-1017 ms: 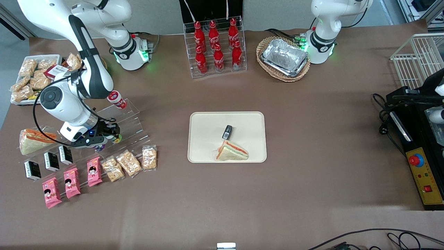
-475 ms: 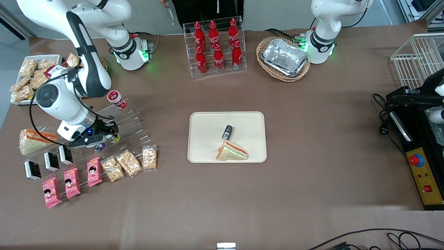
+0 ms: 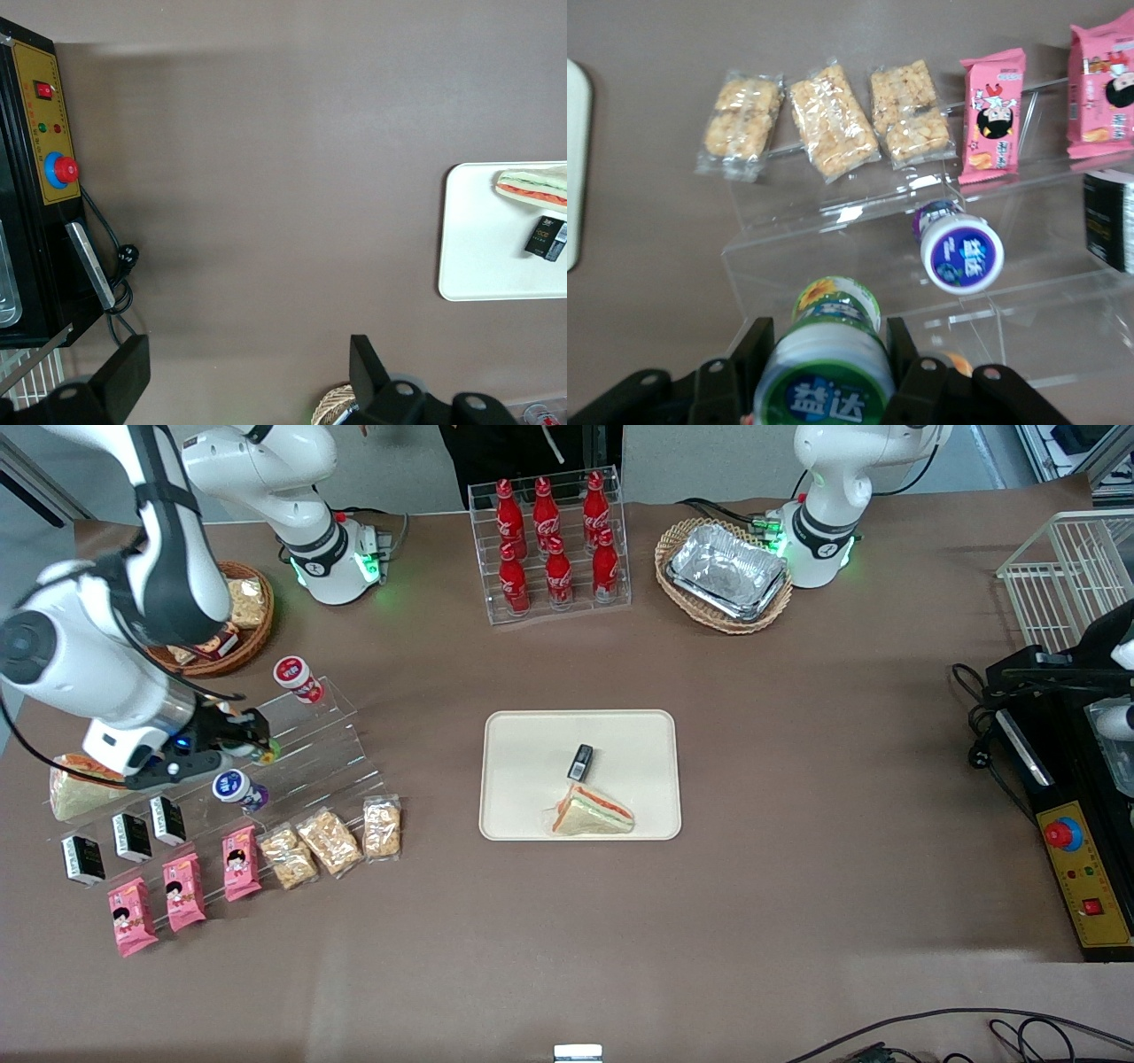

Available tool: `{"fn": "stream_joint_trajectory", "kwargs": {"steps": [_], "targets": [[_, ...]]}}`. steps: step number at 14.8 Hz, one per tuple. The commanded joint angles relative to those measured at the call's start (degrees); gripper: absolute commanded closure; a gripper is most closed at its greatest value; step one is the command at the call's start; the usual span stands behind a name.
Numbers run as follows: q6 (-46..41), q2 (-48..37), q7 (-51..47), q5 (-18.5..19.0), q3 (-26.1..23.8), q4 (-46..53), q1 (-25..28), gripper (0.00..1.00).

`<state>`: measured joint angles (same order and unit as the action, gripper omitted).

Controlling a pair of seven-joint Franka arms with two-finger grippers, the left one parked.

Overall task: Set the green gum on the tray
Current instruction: 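Lift the green gum tub up off the rack with the right gripper, then carry the green gum tub over the cream tray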

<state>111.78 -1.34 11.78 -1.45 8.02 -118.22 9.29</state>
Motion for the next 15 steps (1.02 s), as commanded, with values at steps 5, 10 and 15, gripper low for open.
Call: {"fn": "stream_joint_trajectory", "kwargs": {"steps": [5, 10, 15], "targets": [[-16.49, 0.63, -1.13, -3.81, -0.46, 14.84, 0.28, 0.62], [-24.05, 0.37, -17.1, -4.26, -8.88, 20.82, 0.37, 0.62], [-23.72, 1.07, -33.18, -9.09, -17.94, 21.71, 0.46, 0.62]]}}
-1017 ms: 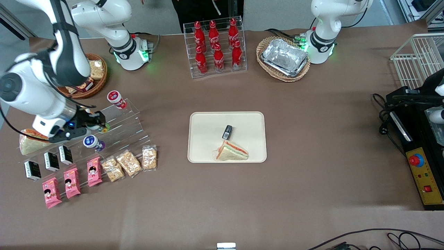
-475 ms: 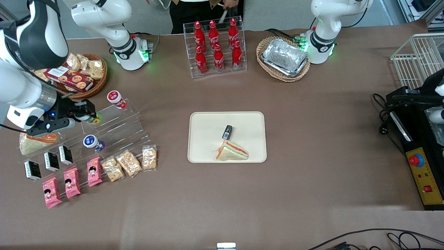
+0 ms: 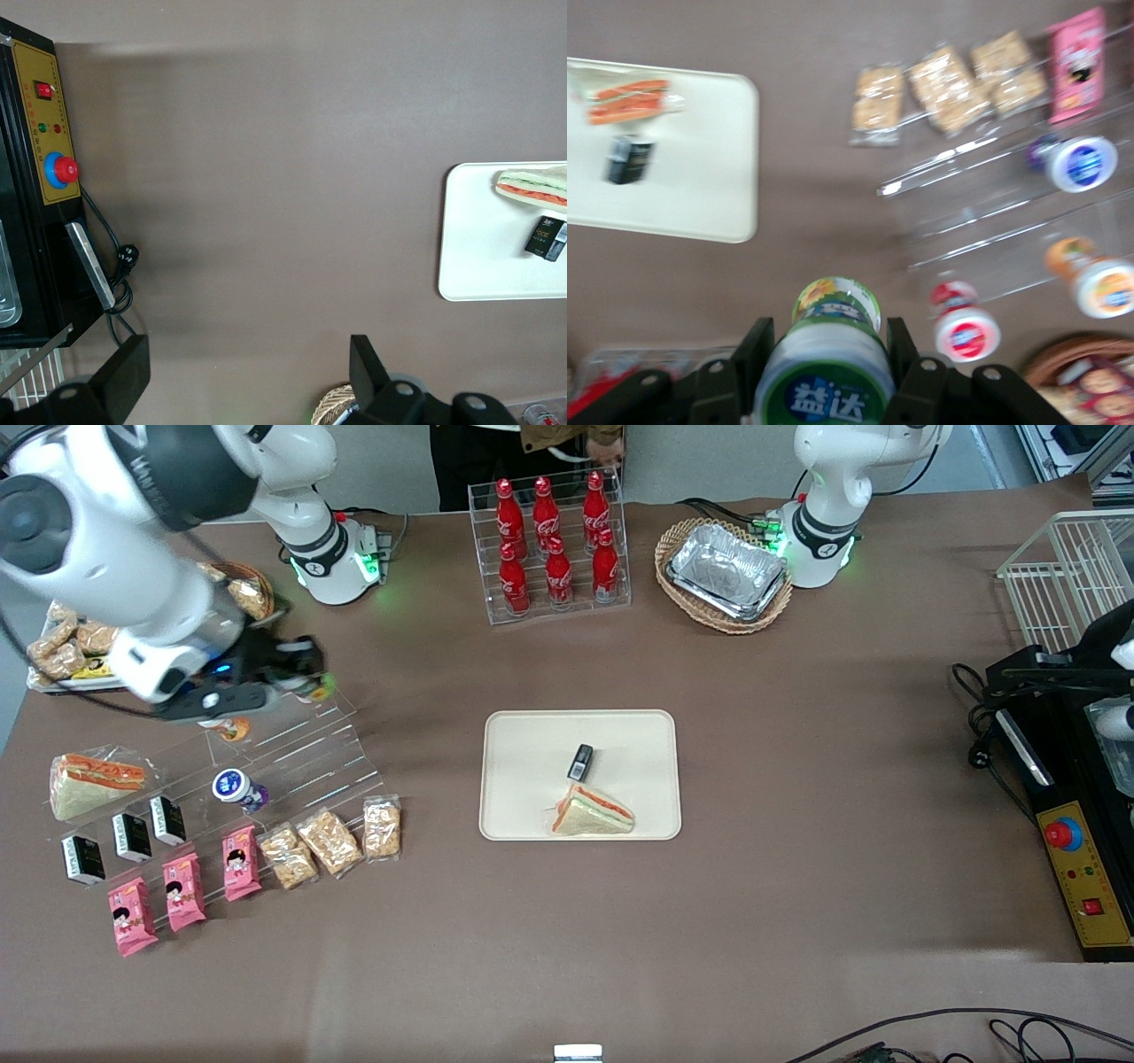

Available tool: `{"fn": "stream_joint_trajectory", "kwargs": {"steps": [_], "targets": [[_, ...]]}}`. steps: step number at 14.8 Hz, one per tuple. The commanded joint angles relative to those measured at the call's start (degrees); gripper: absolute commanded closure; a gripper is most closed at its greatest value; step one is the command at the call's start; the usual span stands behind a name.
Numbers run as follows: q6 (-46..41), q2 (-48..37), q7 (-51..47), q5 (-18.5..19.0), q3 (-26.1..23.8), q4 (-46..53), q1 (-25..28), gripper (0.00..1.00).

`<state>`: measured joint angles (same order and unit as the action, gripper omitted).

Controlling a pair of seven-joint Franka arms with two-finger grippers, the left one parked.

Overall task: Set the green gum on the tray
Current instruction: 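Carry the green gum tub over the cream tray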

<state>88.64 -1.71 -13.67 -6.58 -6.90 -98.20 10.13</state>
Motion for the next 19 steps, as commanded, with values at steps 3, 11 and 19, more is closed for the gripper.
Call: {"fn": "stream_joint_trajectory", "kwargs": {"steps": [3, 11, 19], "targets": [[3.98, 3.37, -16.54, -3.53, -9.52, 0.64, -0.38, 0.62], [23.22, 8.82, -30.52, -0.28, -13.14, -8.67, 5.15, 0.62], [35.45, 20.94, -40.64, 10.17, -13.14, -8.68, 11.92, 0.62]]}}
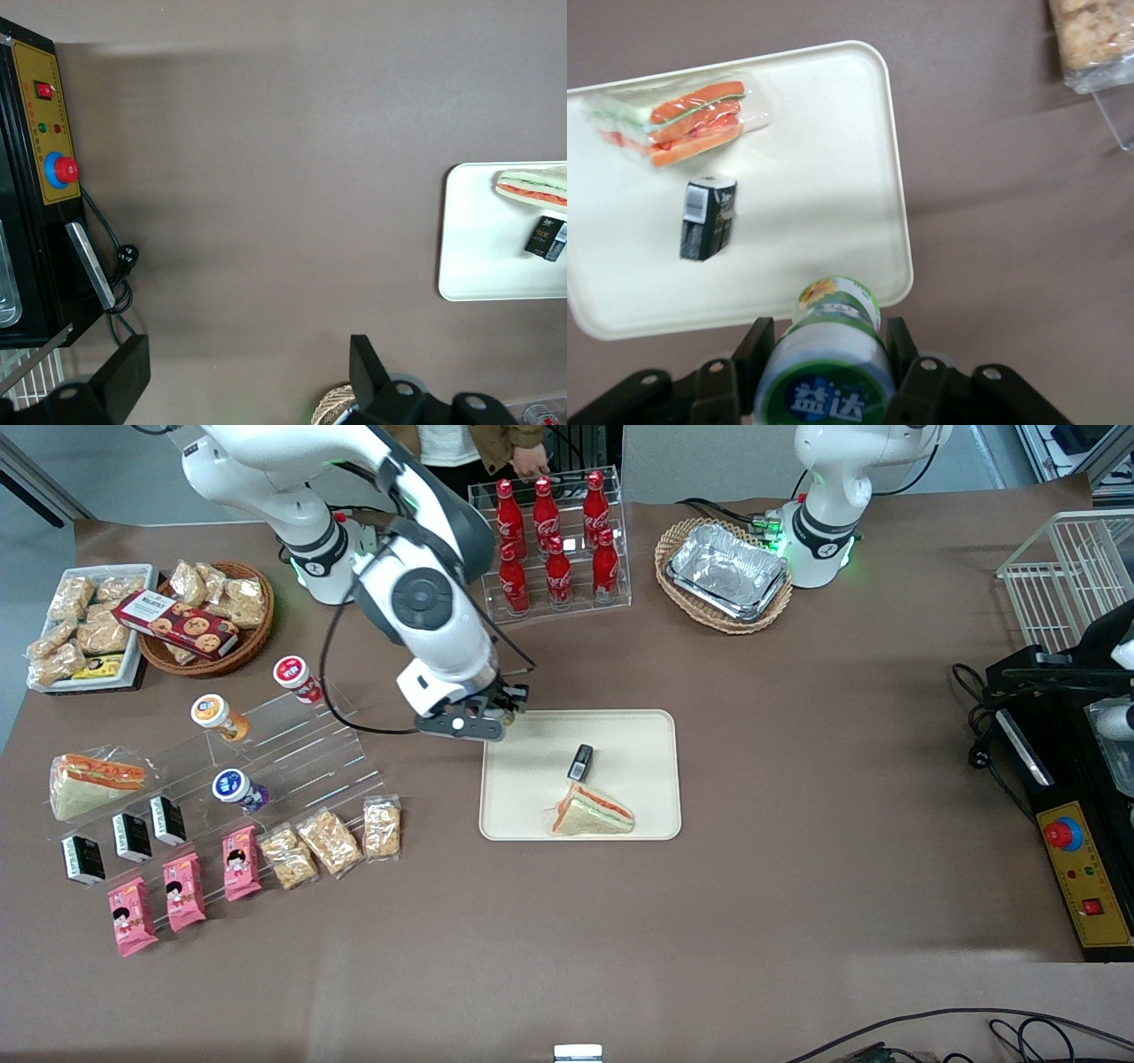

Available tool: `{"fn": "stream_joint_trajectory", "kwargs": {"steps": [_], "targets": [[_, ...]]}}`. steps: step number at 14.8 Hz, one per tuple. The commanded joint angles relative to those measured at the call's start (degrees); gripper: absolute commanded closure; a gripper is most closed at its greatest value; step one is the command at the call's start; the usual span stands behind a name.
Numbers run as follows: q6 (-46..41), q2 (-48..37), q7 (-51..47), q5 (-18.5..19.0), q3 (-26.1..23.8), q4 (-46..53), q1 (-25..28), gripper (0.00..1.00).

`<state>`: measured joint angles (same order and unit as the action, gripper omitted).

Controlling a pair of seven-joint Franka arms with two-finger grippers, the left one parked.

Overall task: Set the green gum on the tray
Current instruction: 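Carry the green gum tub over the cream tray, then lower the gum tub onto the tray beside the black box and release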

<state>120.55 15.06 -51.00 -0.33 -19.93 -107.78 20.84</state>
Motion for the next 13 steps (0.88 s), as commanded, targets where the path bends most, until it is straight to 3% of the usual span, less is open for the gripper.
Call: {"fn": "stream_joint_trajectory", "kwargs": {"steps": [1, 13], "targets": [[5.2, 5.84, -3.31, 4.37, -0.11, 0.81, 1.23, 0.62], [19.1, 11.3, -3.4, 8.24, 0.33, -5.69, 1.49, 0.62]]}}
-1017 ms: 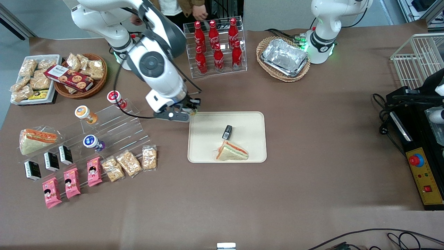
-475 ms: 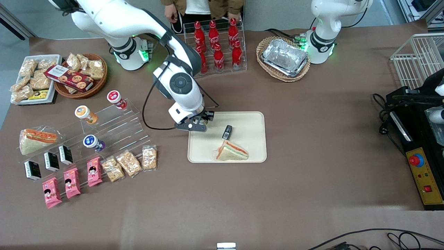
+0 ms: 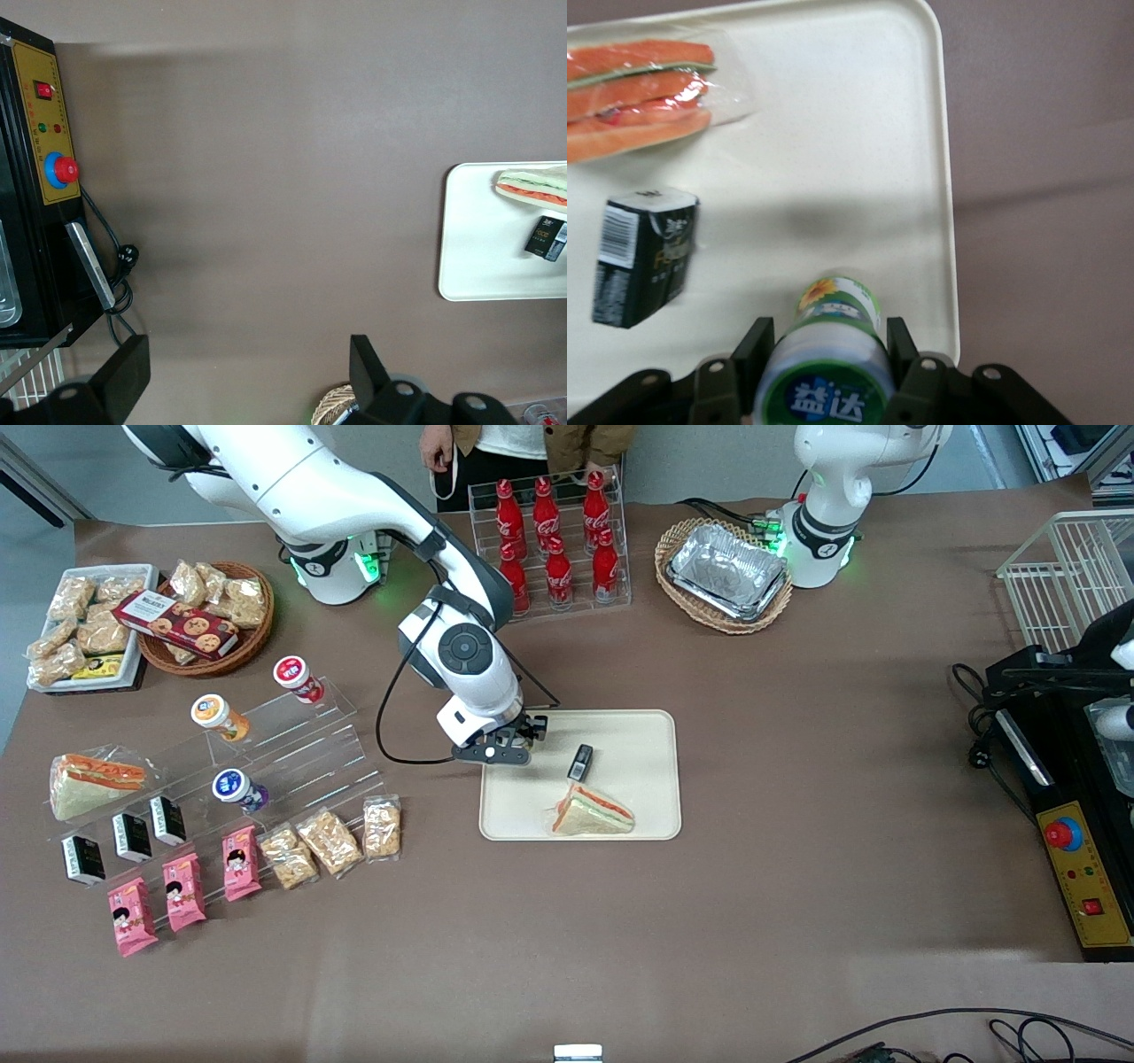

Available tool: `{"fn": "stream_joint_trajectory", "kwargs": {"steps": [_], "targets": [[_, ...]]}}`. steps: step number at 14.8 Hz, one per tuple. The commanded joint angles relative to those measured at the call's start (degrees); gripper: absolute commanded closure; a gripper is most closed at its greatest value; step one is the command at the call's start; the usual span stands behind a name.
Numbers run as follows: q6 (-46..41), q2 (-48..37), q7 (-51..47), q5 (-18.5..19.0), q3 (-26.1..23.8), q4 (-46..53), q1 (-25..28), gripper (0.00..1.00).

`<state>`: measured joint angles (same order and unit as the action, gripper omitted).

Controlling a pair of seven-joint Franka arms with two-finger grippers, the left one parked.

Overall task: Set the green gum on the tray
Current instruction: 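Lower the gum tub onto the tray beside the black box and release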

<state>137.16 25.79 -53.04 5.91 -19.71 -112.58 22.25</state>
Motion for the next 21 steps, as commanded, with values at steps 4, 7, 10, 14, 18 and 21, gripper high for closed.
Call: {"fn": "stream_joint_trajectory", "kwargs": {"steps": [4, 7, 10, 14, 18, 21], "targets": [[4.6, 2.24, -1.62, 3.67, 0.2, -0.89, -0.01, 0.61], [5.04, 2.77, -1.62, 3.67, 0.2, -0.89, -0.01, 0.61], [5.84, 3.3, -1.54, 3.67, 0.2, -0.89, -0.01, 0.6], [5.84, 3.39, -1.62, 3.67, 0.81, -0.89, 0.07, 0.33], [5.84, 3.39, -1.89, 3.67, 0.81, -0.8, -0.01, 0.13], [4.96, 1.46, -1.45, 3.67, 0.81, -0.54, -0.8, 0.03]]}}
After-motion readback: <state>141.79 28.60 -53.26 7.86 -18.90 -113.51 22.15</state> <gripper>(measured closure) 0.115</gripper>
